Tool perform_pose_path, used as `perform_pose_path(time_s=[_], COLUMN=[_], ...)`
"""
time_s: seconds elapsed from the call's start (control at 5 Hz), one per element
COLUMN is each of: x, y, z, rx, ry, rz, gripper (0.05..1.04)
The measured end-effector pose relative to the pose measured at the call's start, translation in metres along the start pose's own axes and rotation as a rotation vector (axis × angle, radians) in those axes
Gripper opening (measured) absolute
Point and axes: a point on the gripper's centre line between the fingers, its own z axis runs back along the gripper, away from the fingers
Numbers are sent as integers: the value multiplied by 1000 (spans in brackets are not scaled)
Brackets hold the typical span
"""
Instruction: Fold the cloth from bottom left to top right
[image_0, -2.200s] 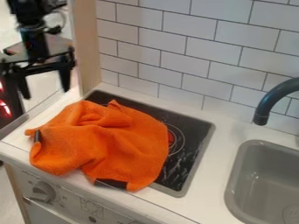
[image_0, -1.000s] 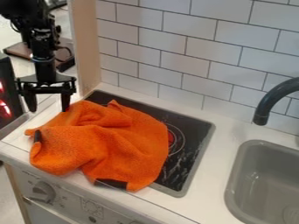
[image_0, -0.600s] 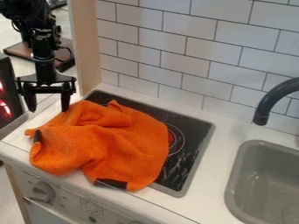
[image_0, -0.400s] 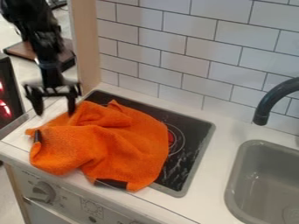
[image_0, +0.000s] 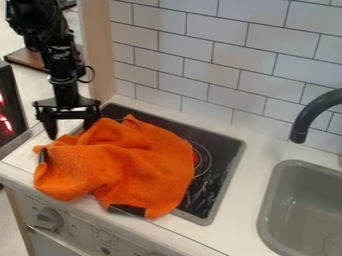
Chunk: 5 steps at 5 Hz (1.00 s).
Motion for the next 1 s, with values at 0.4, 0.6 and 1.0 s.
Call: perform_pose_path(time_s=[0.4, 0.6, 1.0], x=[4, 4, 14], y=[-3, -5, -5], z=[0, 0, 9], rx=[28, 37, 43], ry=[-27, -34, -46], rz=[-20, -25, -23], gripper=[349, 145, 48])
